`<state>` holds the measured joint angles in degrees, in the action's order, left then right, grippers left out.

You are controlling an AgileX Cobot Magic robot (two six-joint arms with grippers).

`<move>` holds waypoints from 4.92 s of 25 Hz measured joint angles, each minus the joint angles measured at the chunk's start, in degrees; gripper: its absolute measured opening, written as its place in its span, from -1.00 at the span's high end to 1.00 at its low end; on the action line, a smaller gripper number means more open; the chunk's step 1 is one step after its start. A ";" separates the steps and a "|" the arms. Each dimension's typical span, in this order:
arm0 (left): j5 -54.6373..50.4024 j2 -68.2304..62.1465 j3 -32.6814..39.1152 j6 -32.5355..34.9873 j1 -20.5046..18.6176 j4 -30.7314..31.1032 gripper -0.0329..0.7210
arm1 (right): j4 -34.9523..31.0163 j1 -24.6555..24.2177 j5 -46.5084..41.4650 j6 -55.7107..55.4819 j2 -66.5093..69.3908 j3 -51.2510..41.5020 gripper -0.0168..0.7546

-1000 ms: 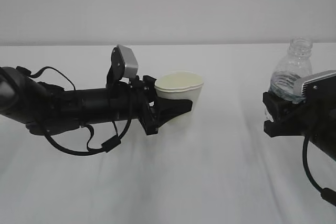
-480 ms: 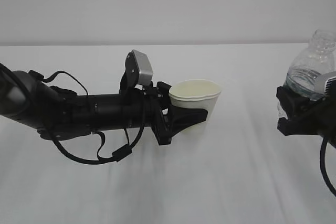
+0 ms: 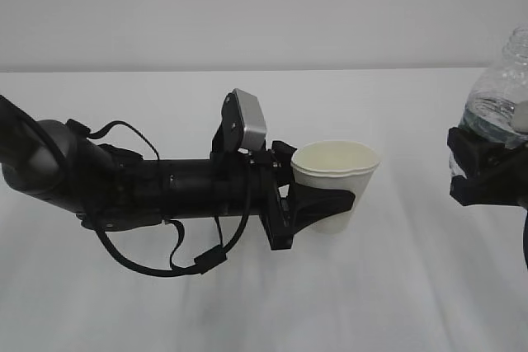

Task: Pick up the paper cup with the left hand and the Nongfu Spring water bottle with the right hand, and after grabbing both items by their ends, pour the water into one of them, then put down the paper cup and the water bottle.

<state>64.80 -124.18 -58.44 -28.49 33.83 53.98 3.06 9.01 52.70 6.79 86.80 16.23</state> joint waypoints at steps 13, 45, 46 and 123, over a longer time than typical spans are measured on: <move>0.63 0.00 0.00 0.00 2.34 0.00 -0.19 | -0.11 0.00 -13.75 0.00 -9.73 -0.43 0.01; 0.75 0.00 -0.10 0.00 5.76 0.74 -0.18 | -0.13 0.00 -32.23 15.26 -17.35 3.15 0.01; 0.75 0.00 -0.19 0.00 5.76 0.74 -0.18 | -0.13 0.00 -32.35 16.02 -17.35 3.28 0.01; 0.75 0.00 -1.42 -0.47 5.76 5.85 -0.19 | -1.52 0.00 -34.20 66.37 -17.35 3.60 0.01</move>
<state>65.55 -124.18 -59.86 -28.96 39.59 59.82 1.54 9.01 18.50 73.15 69.45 19.84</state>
